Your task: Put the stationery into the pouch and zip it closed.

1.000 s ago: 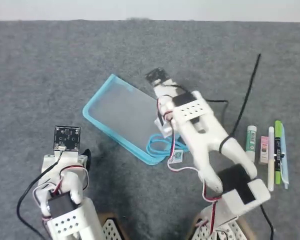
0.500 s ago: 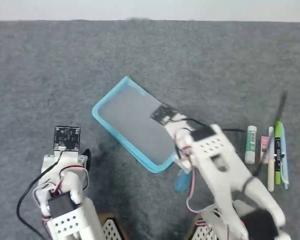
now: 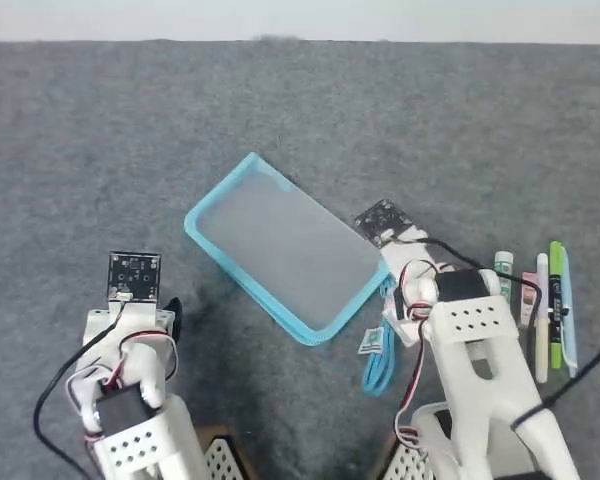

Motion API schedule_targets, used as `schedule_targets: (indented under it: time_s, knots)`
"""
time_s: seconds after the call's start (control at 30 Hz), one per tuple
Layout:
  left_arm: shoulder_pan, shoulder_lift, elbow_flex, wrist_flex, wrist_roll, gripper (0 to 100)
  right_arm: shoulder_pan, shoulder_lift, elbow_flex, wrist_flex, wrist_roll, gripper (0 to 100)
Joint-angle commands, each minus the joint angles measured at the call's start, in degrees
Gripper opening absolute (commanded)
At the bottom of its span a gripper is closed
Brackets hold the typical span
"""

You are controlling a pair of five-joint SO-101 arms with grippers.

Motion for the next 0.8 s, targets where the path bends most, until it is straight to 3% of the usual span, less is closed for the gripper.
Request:
schedule_targets:
  time_s: [0.0, 0.17, 0.47, 0.57, 0.77]
  knots:
    - [0.53, -0.88, -0.31, 0.09, -0.79, 25, -3.38, -1.63, -0.53, -3.03, -5.27, 9.9]
    - [0.35, -0.79, -0.31, 0.44, -2.37, 25, -7.96, -1.54, -0.26, -3.74, -7.65, 15.8]
    - [0.26, -0.79, -0.31, 0.62, -2.20, 25, -7.08, -1.45, 0.18, -4.44, -8.44, 15.8]
    - [0.26, -0.79, -0.31, 0.62, -2.20, 25, -4.97, 0.75, 2.46, -10.51, -14.07, 15.8]
    - [0.26, -0.79, -0.31, 0.62, -2.20, 25, -1.45, 10.86, 2.81, -20.26, -16.70, 15.8]
